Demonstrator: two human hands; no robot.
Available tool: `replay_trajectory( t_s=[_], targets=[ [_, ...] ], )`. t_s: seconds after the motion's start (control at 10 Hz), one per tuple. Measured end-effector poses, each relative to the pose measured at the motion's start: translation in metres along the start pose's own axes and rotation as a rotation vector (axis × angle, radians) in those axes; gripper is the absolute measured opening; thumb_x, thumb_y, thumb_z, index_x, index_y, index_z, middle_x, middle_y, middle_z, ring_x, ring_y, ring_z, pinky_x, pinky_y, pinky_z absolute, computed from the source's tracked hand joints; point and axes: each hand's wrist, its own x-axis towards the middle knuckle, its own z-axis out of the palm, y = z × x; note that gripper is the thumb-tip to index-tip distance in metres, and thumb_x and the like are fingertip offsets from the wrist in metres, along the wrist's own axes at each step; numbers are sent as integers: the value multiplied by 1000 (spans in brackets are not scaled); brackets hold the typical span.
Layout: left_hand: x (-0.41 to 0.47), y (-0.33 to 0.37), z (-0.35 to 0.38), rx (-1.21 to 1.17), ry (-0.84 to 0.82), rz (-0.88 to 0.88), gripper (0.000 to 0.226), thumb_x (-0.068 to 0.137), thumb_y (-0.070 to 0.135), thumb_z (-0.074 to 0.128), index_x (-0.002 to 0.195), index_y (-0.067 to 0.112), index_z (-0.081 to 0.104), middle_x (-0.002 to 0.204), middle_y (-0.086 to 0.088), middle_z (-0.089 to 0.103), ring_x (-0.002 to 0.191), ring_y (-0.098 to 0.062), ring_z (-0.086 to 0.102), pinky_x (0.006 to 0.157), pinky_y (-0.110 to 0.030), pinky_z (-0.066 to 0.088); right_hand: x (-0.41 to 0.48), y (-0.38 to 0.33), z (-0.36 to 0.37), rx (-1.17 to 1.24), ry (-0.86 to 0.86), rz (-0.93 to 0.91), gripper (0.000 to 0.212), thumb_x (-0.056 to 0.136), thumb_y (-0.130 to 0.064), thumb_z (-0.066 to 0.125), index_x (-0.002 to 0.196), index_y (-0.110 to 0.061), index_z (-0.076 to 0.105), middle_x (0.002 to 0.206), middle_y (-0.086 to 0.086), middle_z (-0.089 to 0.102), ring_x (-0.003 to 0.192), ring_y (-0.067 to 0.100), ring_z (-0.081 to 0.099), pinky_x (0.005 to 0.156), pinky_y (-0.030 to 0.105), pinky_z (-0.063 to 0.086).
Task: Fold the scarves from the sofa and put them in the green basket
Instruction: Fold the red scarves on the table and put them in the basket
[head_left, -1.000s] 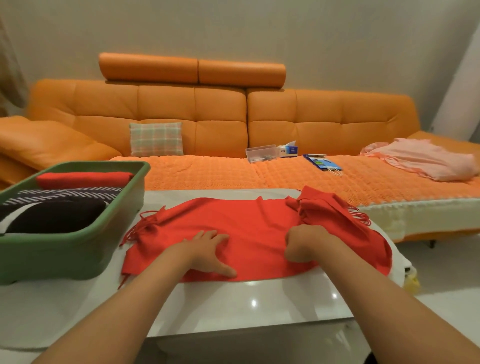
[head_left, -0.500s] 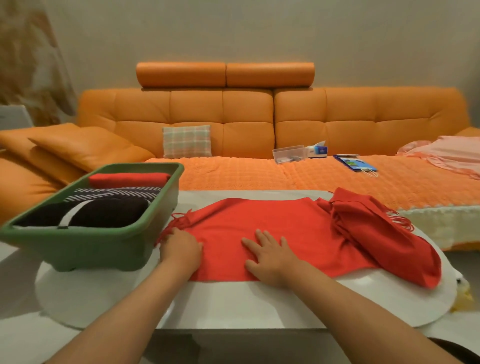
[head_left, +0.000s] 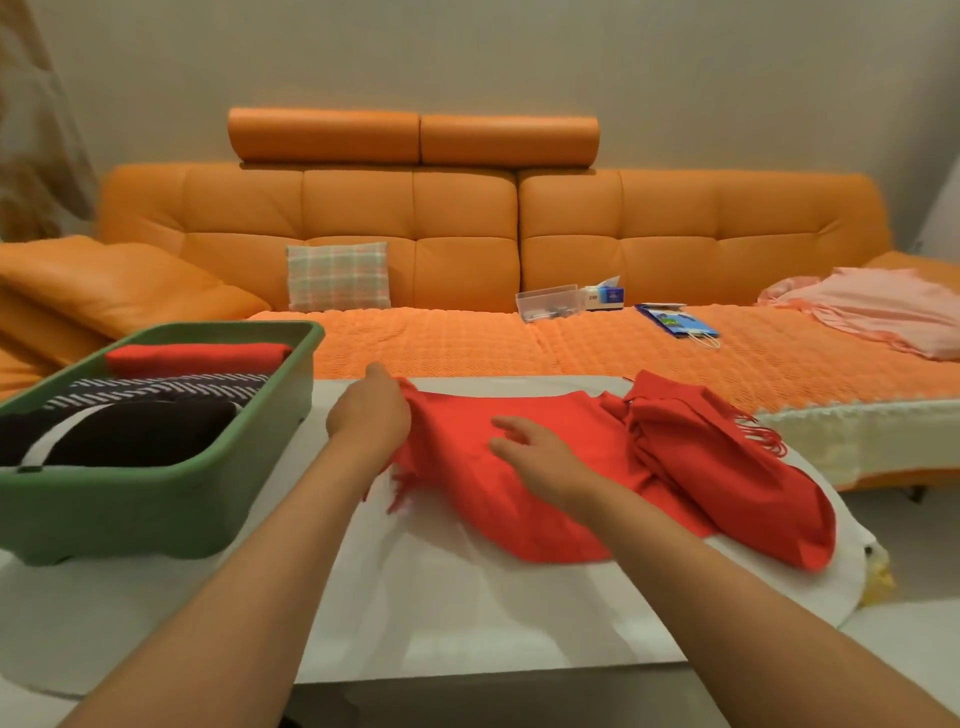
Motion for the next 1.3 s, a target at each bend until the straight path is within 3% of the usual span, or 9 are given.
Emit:
replay_trajectory(
  t_s=[0.2,0.3,0.4,0.5,0.6,0.7,0.8,1.1,1.3],
  targets=[
    [-41,85,34,-707,-362,375,23,102,20,49,123,14,56,119,-10,64,91,-24,66,72,-29,49,3,8,-75,273,300,263,30,98,-21,47,126,-23,58,104,0,63,100,27,64,79,38,49],
    [-61,97,58,-769,-573,504,23,103,14,46,122,22,56,117,3,60,75,-22,73,57,-25,52,-4,32,-102,-72,387,251,39,94,-21,49,131,-16,59,121,1,65,104,23,62,84,30,44],
    [-67,87,80,-505,-423,661,13,94,17,58,105,20,64,103,2,65,82,-17,65,76,-30,52,-13,49,-113,-320,249,253,47,92,-19,54,138,-14,55,127,6,65,109,21,62,90,26,42],
    [-80,73,98,-15,-575,874,59,75,62,63,124,28,59,118,2,54,107,-16,49,95,-32,40,-18,57,-115,-451,153,227,49,91,-16,54,140,-13,53,141,8,57,127,24,54,106,30,39],
    [-77,69,102,138,-517,920,48,85,46,67,128,27,59,120,-3,52,112,-24,47,96,-34,39,-22,55,-116,-494,95,216,61,92,-14,52,151,-14,37,151,11,46,136,27,46,110,31,34],
    [-67,66,89,194,-535,875,29,90,10,60,118,16,64,105,-9,58,99,-30,58,76,-30,42,-22,56,-116,-533,65,204,66,95,-18,50,156,-15,26,153,13,42,138,29,43,109,30,33],
    [-52,52,70,193,-541,729,33,94,25,57,121,7,61,89,-3,61,67,-18,58,54,-24,47,-19,57,-113,-554,52,130,54,97,-18,49,150,-17,39,148,9,50,135,26,47,108,27,33],
    [-29,-3,18,629,-494,284,34,95,6,53,128,9,62,126,-11,65,112,-28,64,92,-32,51,-15,63,-112,-1147,36,37,55,88,-25,54,141,-39,48,146,-1,43,137,25,37,112,49,24],
    [-29,3,23,615,-170,519,29,94,22,48,122,16,56,123,-11,54,116,-31,53,92,-36,42,-1,48,-95,-1358,186,-18,53,85,-25,60,137,-25,52,162,16,17,148,39,12,118,58,15]
  ],
)
